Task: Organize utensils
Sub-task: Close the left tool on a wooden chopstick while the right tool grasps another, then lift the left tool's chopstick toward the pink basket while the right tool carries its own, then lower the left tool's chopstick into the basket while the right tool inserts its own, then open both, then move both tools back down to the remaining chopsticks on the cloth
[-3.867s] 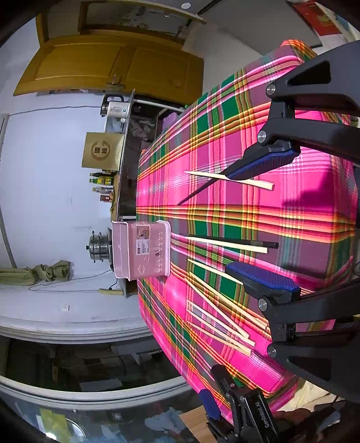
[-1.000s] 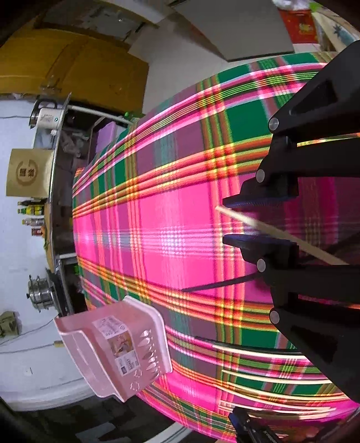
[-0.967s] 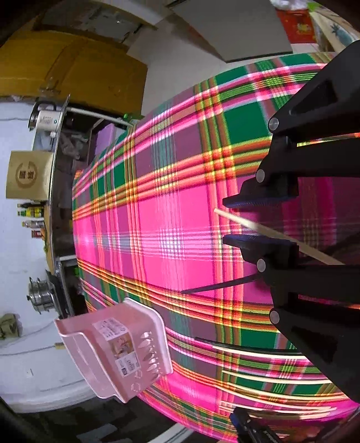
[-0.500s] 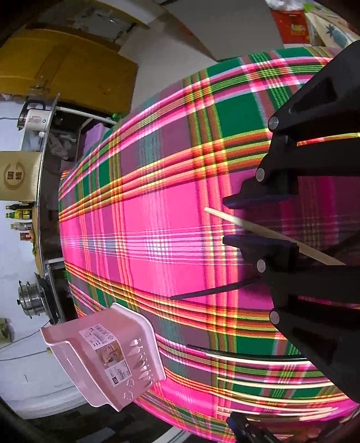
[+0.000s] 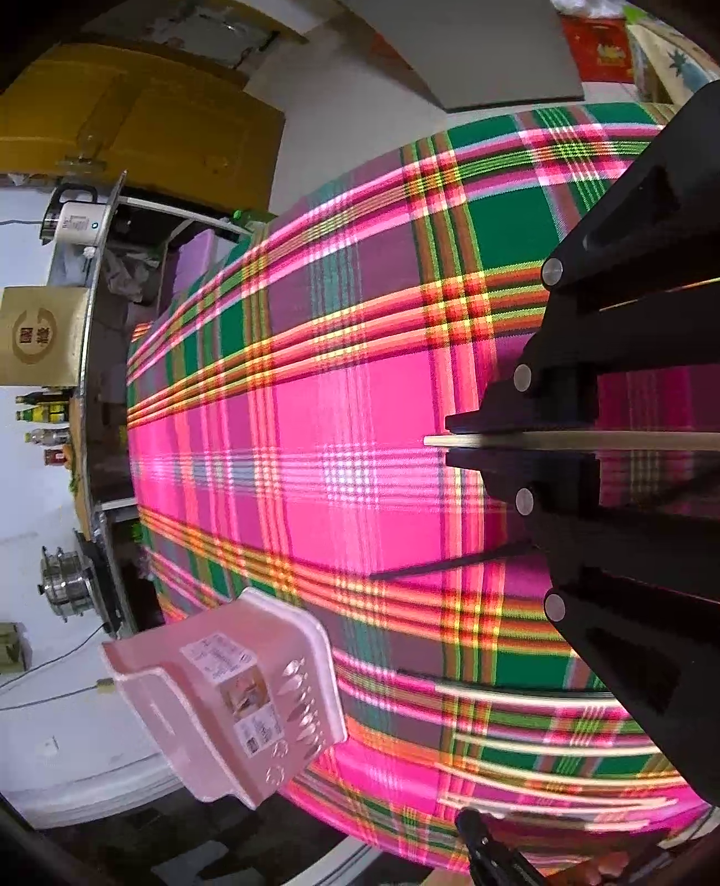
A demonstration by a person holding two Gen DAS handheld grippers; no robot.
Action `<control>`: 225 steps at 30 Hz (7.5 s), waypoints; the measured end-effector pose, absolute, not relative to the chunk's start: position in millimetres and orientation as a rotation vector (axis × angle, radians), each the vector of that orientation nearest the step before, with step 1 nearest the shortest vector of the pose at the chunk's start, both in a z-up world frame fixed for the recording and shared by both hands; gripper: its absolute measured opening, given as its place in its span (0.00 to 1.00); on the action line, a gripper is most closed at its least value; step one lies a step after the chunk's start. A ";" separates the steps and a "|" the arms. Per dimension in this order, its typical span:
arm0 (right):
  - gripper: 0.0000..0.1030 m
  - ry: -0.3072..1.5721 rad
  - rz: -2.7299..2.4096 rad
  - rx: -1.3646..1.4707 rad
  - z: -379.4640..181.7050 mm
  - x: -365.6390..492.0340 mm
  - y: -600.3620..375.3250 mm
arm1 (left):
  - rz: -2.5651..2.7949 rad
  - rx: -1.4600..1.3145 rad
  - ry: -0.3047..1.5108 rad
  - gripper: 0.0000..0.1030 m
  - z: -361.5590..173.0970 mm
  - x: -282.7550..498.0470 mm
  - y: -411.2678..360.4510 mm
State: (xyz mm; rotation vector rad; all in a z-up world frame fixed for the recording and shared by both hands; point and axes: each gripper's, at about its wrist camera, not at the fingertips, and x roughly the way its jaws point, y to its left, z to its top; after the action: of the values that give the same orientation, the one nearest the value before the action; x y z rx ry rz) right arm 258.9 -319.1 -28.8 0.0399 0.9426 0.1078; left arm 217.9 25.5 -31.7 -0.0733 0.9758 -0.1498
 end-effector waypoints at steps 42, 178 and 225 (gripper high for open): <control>0.05 0.711 0.295 0.054 51.0 214.5 -275.6 | -0.195 -0.006 0.785 0.05 52.9 199.6 31.3; 0.27 0.627 0.414 0.051 22.3 132.3 -256.3 | -0.267 -0.128 0.697 0.26 24.5 125.8 29.8; 0.22 0.870 0.349 -0.072 -47.9 246.1 -213.8 | -0.204 -0.048 0.918 0.26 -41.4 186.1 23.8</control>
State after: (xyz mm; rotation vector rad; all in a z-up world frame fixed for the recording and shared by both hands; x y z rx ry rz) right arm 246.1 -213.8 -47.9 -0.0717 0.8697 0.3493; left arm 186.1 23.8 -41.4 -0.0485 0.9184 -0.2037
